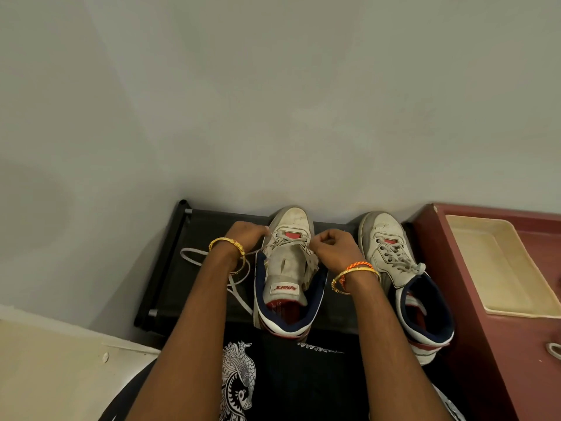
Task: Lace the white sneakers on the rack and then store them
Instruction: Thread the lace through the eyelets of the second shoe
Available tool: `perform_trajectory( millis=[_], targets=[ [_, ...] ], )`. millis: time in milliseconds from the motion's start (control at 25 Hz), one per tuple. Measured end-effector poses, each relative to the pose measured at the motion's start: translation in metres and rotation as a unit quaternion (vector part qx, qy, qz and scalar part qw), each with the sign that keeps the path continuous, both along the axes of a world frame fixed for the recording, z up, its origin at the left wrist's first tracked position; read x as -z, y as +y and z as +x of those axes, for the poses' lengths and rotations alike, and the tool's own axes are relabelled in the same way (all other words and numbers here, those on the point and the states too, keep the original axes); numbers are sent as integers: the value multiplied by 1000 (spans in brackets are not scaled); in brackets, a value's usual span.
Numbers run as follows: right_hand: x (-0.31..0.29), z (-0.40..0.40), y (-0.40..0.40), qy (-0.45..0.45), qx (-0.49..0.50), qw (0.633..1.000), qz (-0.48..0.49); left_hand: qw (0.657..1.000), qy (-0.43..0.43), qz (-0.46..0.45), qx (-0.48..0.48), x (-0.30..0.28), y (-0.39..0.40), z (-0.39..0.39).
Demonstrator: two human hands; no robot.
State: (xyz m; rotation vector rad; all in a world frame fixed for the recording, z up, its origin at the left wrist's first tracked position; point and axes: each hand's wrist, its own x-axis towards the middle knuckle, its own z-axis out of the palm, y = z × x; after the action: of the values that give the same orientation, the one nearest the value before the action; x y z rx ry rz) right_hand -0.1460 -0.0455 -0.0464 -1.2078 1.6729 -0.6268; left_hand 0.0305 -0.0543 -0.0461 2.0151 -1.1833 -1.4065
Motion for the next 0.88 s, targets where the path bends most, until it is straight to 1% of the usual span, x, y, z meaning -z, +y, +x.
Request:
perform_trajectory(
  millis=[80,120,160,240,320,360,400,480,560,640,720,800,880],
  targets=[
    [-15,3,2,-54,19,997,-42,994,85,-57,-38,-28,8,2],
    [-26,7,4,-94,9,994,-52,988,117,-89,-40,-42,12,3],
    [-37,12,7,-130,-20,989,-61,983,138,-120,-29,-56,16,4],
    [-56,25,14,-168,-108,975,-97,973,165,-159,23,-84,23,3],
    [-68,38,20,-208,-184,950,-140,960,210,-171,67,-105,28,-3],
    [-72,42,23,-226,-204,940,-155,957,225,-173,63,-110,28,-5],
    [-75,43,24,-241,-209,934,-161,956,233,-172,33,-112,28,-6],
    [-85,34,22,-245,-185,937,-164,949,251,-171,-88,-105,24,-1],
    [-90,12,15,-245,-128,947,-164,917,283,-163,-231,-90,19,14],
    [-88,-18,6,-231,-82,957,-158,884,291,-140,-338,-71,17,32],
    [-76,-41,1,-194,-47,970,-140,861,289,-97,-407,-53,16,45],
    [-56,-53,-1,-142,3,983,-113,841,291,-57,-452,-37,17,51],
    [-31,-60,-2,-88,73,989,-91,822,301,-53,-480,-27,16,55]
  ],
)
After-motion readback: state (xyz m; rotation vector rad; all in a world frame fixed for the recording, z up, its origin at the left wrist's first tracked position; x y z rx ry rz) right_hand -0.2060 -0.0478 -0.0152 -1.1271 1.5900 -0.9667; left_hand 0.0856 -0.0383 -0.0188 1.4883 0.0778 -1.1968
